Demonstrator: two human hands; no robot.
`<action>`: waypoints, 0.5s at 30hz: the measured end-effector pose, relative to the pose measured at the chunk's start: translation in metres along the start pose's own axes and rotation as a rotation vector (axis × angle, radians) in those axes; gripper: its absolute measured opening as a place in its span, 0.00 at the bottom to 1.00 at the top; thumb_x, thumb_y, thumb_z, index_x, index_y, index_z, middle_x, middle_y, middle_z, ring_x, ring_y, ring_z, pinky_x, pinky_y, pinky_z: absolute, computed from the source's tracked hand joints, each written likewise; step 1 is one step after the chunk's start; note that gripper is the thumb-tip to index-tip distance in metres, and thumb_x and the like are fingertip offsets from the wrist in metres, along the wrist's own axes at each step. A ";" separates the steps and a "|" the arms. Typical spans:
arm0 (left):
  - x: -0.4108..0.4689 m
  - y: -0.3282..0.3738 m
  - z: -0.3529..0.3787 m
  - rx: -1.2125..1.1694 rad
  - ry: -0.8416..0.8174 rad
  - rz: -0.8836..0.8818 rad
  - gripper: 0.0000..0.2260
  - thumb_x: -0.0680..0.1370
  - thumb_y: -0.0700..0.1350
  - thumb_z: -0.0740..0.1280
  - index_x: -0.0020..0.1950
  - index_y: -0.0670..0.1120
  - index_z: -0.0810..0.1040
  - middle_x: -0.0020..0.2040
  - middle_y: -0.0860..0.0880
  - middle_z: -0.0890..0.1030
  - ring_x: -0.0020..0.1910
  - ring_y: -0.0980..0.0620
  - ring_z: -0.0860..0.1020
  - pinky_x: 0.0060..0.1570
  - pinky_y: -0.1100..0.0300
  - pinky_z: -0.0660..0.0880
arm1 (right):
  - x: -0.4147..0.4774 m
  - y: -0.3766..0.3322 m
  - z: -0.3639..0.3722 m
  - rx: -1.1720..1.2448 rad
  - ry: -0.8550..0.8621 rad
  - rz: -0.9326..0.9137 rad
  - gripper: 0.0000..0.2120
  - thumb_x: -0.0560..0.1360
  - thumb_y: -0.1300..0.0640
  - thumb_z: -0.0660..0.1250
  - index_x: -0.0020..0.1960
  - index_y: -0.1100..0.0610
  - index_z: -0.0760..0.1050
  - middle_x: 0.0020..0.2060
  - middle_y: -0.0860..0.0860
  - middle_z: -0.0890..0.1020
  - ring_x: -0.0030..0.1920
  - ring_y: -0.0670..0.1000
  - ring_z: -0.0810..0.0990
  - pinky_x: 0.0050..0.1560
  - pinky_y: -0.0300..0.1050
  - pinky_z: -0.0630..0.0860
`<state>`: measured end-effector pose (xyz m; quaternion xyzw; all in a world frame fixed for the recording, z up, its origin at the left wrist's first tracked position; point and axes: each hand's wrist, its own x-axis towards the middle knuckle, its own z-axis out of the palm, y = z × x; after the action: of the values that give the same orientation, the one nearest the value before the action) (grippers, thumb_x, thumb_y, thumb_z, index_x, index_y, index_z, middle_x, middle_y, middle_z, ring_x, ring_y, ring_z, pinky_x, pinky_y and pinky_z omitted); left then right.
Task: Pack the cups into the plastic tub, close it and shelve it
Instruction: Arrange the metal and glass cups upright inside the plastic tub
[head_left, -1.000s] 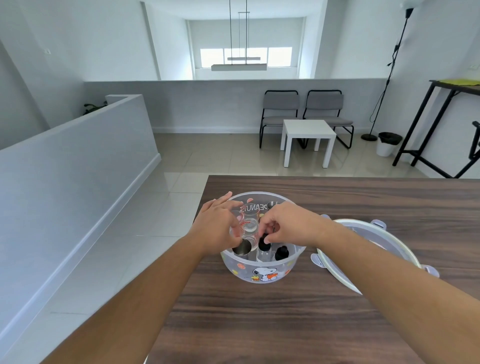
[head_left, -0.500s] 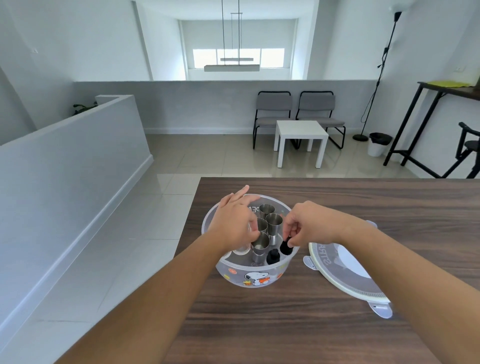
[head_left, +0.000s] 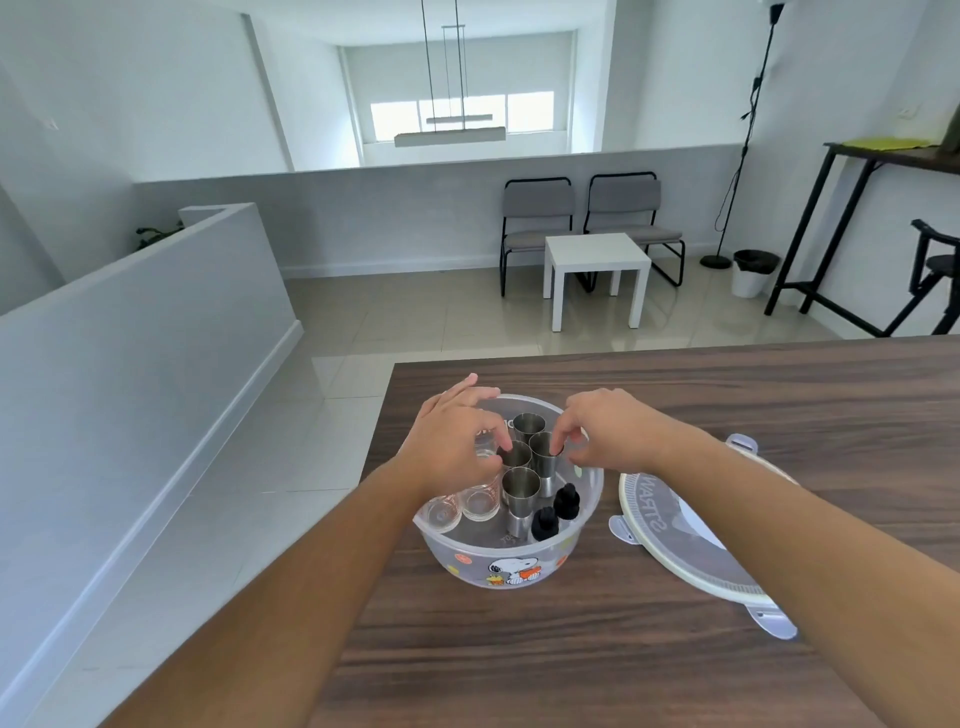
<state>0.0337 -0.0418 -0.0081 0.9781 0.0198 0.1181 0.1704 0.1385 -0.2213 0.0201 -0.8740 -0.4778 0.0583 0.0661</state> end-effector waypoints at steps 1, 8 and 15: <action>0.001 -0.001 -0.002 0.017 -0.019 0.010 0.07 0.69 0.47 0.69 0.44 0.58 0.81 0.73 0.53 0.65 0.75 0.54 0.51 0.70 0.52 0.47 | 0.004 0.000 0.002 -0.042 -0.015 -0.003 0.09 0.71 0.56 0.66 0.49 0.47 0.81 0.35 0.41 0.70 0.43 0.46 0.71 0.54 0.46 0.67; 0.010 0.003 0.004 0.143 -0.070 0.071 0.03 0.70 0.49 0.70 0.42 0.57 0.83 0.73 0.53 0.64 0.75 0.54 0.50 0.70 0.53 0.46 | 0.017 -0.002 0.011 -0.183 0.035 -0.034 0.04 0.71 0.53 0.69 0.37 0.50 0.79 0.39 0.44 0.77 0.41 0.47 0.73 0.52 0.46 0.61; 0.015 0.002 0.006 0.255 0.027 0.111 0.03 0.71 0.48 0.70 0.37 0.54 0.81 0.72 0.53 0.66 0.75 0.53 0.51 0.71 0.54 0.44 | 0.018 0.000 0.007 -0.254 0.011 -0.007 0.07 0.70 0.50 0.69 0.35 0.51 0.78 0.35 0.46 0.82 0.37 0.48 0.74 0.55 0.49 0.62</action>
<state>0.0494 -0.0449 -0.0099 0.9897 -0.0175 0.1369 0.0376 0.1467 -0.2061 0.0124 -0.8740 -0.4841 -0.0079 -0.0424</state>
